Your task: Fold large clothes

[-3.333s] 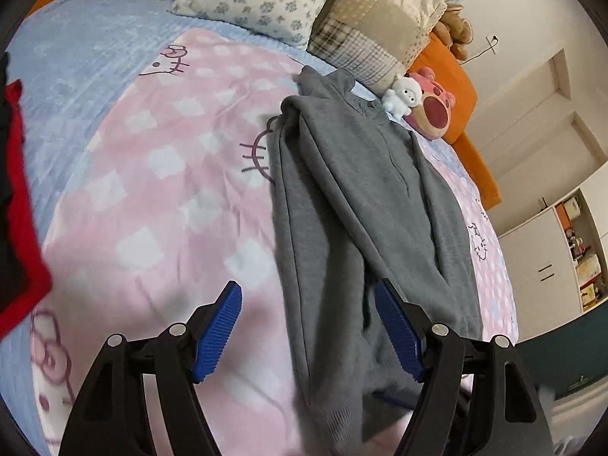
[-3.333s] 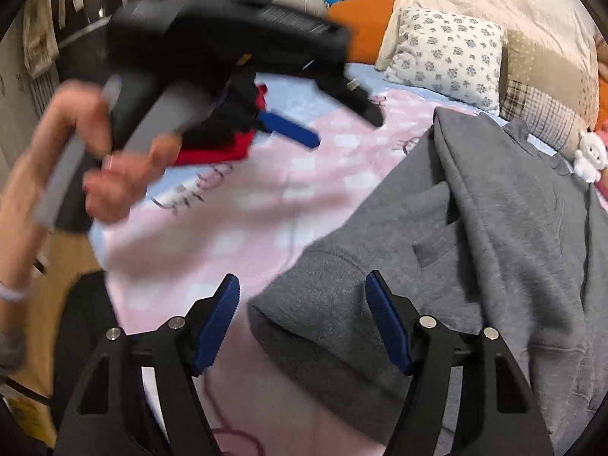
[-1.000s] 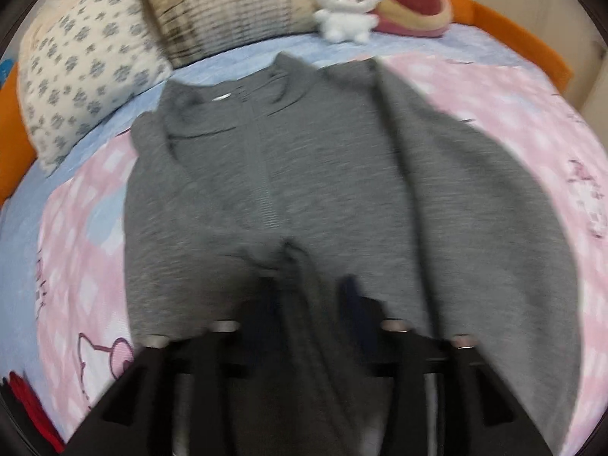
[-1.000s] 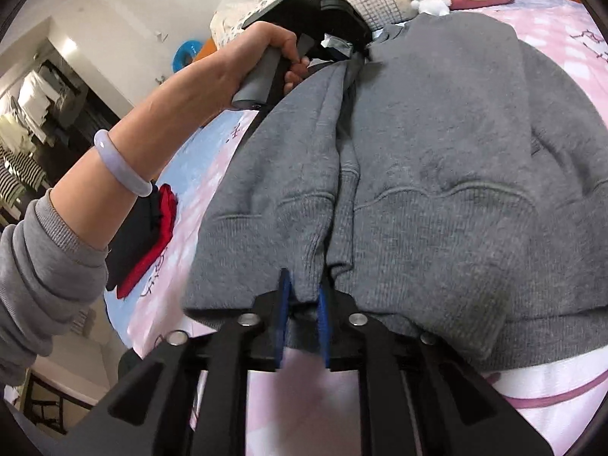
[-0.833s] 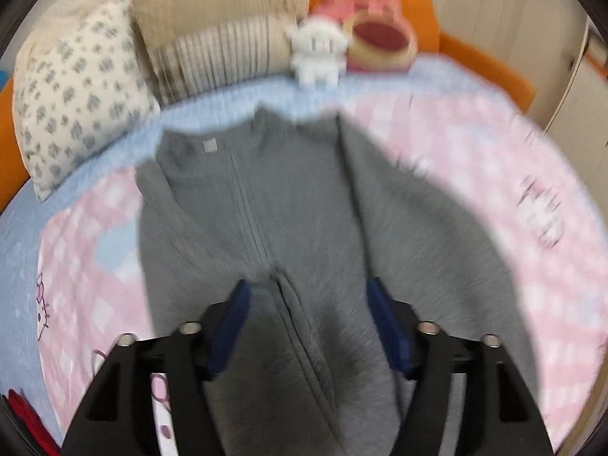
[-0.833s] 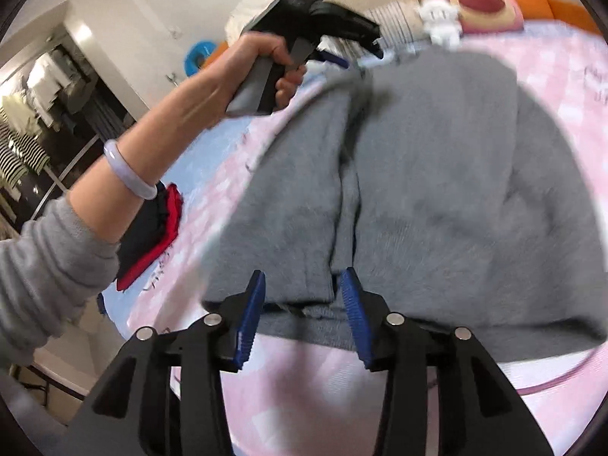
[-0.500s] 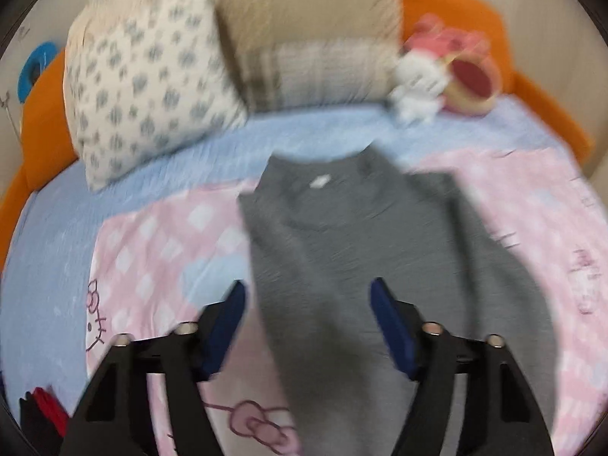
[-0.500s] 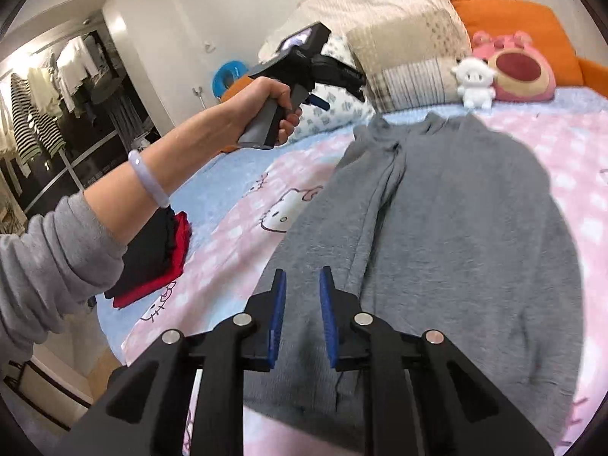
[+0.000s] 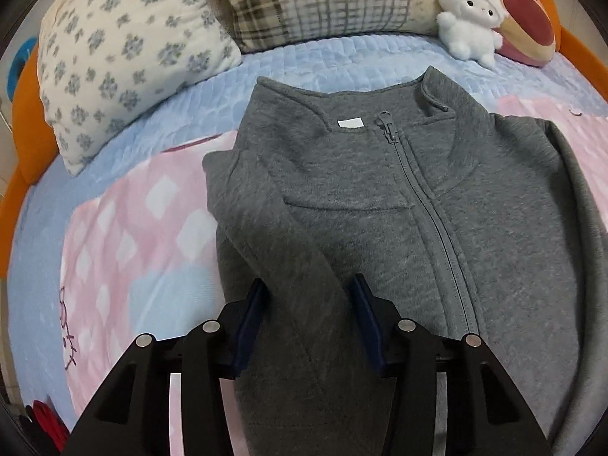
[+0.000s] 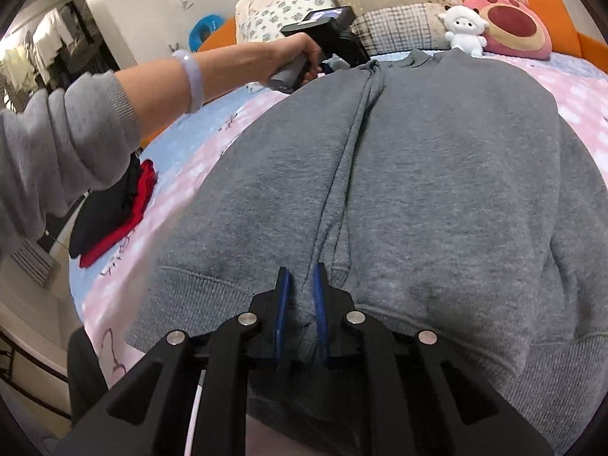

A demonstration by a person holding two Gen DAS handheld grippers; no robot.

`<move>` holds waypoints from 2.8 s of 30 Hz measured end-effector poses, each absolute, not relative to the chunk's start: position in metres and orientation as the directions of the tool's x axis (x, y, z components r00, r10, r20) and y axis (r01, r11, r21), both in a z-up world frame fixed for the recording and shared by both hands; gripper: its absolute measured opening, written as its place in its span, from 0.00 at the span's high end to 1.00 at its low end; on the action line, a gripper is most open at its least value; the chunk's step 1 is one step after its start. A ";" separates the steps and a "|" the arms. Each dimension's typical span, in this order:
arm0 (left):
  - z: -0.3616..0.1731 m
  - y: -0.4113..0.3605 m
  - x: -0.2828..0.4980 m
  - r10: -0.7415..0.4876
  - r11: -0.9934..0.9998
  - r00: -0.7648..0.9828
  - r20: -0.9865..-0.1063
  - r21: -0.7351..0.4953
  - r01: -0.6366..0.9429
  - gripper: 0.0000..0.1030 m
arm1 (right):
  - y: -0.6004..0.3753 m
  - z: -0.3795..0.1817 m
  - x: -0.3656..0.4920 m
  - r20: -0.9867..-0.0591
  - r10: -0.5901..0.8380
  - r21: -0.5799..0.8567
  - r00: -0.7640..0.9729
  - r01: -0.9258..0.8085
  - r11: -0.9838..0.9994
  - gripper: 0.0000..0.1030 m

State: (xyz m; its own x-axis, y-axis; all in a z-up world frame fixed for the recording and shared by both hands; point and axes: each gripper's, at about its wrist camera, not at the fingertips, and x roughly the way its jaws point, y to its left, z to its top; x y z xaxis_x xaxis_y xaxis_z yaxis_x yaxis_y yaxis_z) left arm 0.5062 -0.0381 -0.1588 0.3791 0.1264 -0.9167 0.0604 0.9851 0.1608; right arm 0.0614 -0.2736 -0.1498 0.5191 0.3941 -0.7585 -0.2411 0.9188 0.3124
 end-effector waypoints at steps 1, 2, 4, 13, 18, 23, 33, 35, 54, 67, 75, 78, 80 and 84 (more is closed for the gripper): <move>-0.156 -0.039 0.505 0.134 0.983 0.375 -0.917 0.170 0.064 0.51 | -0.272 -0.149 0.062 -0.763 0.392 0.304 0.514 -0.249 0.919 0.87; -0.149 -0.041 0.502 0.137 0.982 0.375 -0.917 0.175 0.068 0.52 | -0.271 -0.145 0.062 -0.762 0.400 0.311 0.509 -0.254 0.916 0.86; -0.127 -0.043 0.488 0.120 0.982 0.403 -0.907 0.169 0.088 0.51 | -0.278 -0.132 0.061 -0.758 0.430 0.342 0.491 -0.262 0.902 0.83; -0.002 -0.156 0.276 -0.071 0.860 0.604 -0.794 0.258 0.440 0.11 | -0.419 -0.005 0.072 -0.631 0.312 0.303 0.710 -0.145 0.942 0.48; -0.009 -0.243 0.153 -0.192 0.745 0.626 -0.756 0.303 0.594 0.11 | -0.480 0.025 0.087 -0.657 0.259 0.292 0.708 -0.078 0.953 0.48; -0.044 -0.314 0.067 -0.270 0.630 0.575 -0.773 0.310 0.712 0.12 | -0.505 0.025 0.106 -0.724 0.219 0.246 0.654 -0.052 0.968 0.48; -0.124 -0.366 0.046 -0.123 0.591 0.495 -0.860 0.337 0.733 0.12 | -0.497 -0.002 0.129 -0.755 0.288 0.276 0.589 -0.112 0.955 0.48; -0.136 -0.367 0.044 -0.112 0.589 0.469 -0.876 0.322 0.742 0.13 | -0.493 -0.010 0.140 -0.767 0.295 0.282 0.569 -0.114 0.953 0.48; -0.130 -0.294 0.097 -0.394 0.761 0.290 -0.872 -0.133 0.635 0.78 | -0.490 -0.140 0.438 -0.829 0.374 0.463 0.416 0.135 0.876 0.49; -0.074 -0.190 0.089 -0.657 0.751 0.442 -0.611 -0.475 0.459 0.80 | -0.461 -0.148 0.479 -0.880 0.232 0.337 0.415 0.202 0.919 0.94; -0.080 -0.123 0.067 -0.635 0.764 0.500 -0.589 -0.576 0.292 0.81 | -0.345 -0.114 0.509 -0.872 0.257 0.299 0.416 0.038 0.953 0.96; -0.094 -0.117 0.056 -0.632 0.763 0.492 -0.599 -0.592 0.260 0.81 | -0.314 -0.128 0.513 -0.882 0.253 0.298 0.397 0.055 0.953 0.96; -0.108 -0.111 0.048 -0.633 0.758 0.478 -0.609 -0.612 0.226 0.81 | -0.299 -0.140 0.516 -0.882 0.251 0.310 0.399 0.089 0.947 0.96; -0.137 -0.107 0.043 -0.620 0.768 0.442 -0.648 -0.616 0.174 0.83 | -0.273 -0.169 0.521 -0.881 0.246 0.316 0.405 0.117 0.941 0.99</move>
State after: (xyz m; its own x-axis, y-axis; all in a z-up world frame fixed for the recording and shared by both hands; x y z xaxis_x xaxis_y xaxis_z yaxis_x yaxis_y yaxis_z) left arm 0.0432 -0.1065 -0.1372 0.4424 -0.6203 -0.6477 0.1744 0.7680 -0.6163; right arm 0.5207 -0.2730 -0.1687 0.4048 0.2460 -0.8807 0.1165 0.9414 0.3165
